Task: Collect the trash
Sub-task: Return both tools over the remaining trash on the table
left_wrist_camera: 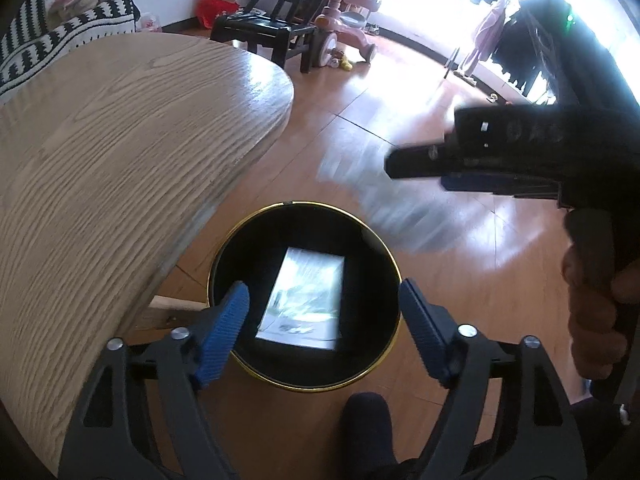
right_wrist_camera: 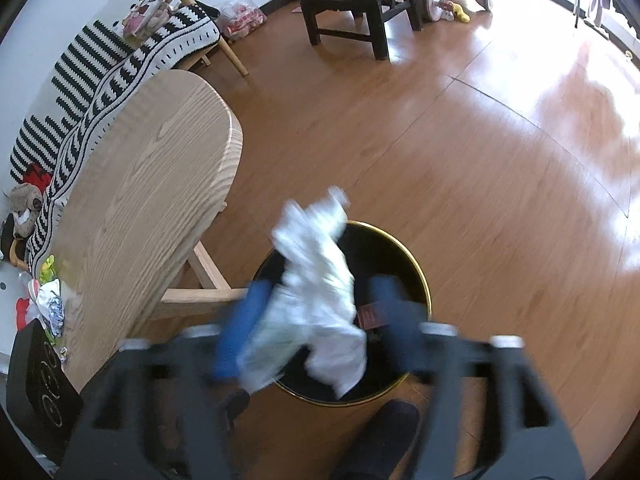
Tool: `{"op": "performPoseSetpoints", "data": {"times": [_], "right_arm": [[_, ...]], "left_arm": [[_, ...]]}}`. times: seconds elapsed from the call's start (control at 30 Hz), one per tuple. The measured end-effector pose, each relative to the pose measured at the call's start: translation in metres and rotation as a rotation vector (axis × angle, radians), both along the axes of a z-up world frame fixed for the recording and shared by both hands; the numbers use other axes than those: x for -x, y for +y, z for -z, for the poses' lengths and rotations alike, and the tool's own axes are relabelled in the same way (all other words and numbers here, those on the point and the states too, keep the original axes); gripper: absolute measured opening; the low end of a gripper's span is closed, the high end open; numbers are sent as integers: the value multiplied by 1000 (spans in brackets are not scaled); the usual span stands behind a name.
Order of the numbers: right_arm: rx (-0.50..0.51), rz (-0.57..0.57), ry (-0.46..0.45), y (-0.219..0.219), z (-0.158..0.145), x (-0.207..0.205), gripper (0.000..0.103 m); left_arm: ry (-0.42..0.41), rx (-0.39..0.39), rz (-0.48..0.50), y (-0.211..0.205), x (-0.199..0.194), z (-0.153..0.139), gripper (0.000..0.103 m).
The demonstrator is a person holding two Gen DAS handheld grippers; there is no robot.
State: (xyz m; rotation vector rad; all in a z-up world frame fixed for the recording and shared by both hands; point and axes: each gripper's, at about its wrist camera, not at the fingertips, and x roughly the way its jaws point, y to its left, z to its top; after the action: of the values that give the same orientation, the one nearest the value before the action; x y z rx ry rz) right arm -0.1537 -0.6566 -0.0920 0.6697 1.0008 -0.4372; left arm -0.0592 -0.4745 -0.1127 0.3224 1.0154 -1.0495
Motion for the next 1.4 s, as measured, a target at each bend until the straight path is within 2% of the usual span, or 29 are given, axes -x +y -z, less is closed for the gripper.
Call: {"op": "performPoseSetpoints", "data": {"times": [0.37,0.43,0.6,0.7,0.9,1.1,1.4], "right_arm": [[34,-29,-36,6,-18,-3,72],[57,-35,-48,11,-26,-3,72],[117,-72,-94,32,-50,-12,74],[124,-106,-120,51,-63,-25,75],[142,-251,-176,119,-89,-79,76],[130,-393,-215,196,-101,-130,76],[72,-550,-234,301,-97,-198,76]], "left_arm": [[-5,21,23,4,7,-10,78],[-8,26,29,7,8,-14,81],[-67,75,34,34,9,-42,90],[-116,100,-1,63,0,-60,92],[-165,111,-167,148,-38,-89,93],[-229,97,-351,238,-69,-110,93],[-264,65,-606,376,-99,-120,94]]}}
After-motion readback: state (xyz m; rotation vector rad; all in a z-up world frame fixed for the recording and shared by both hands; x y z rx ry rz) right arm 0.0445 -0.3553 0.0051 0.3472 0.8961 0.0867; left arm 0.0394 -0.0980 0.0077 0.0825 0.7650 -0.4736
